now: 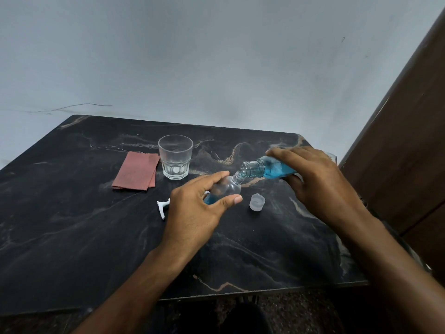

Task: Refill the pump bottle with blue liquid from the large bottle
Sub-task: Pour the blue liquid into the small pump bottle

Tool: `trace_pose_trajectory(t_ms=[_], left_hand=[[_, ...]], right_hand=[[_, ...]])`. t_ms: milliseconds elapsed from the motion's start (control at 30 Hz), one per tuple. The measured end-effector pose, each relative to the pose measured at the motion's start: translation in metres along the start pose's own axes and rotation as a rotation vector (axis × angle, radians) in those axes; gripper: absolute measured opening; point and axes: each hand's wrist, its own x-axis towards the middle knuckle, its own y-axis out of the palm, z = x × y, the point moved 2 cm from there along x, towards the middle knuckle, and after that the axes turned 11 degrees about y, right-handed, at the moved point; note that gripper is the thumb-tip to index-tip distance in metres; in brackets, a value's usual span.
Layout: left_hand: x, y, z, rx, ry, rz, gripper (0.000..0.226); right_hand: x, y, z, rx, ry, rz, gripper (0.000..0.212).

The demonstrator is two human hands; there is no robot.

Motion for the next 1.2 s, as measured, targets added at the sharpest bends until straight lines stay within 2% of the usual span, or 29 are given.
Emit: trace_pose_trajectory(t_ms=[1200], left_hand=[[0.001, -0.0003, -0.0024, -0.016, -0.011, 0.001, 0.061]], right_hand=[[0.0015, -0.004, 0.0011, -0.01, 0.0, 0.009, 0.052]])
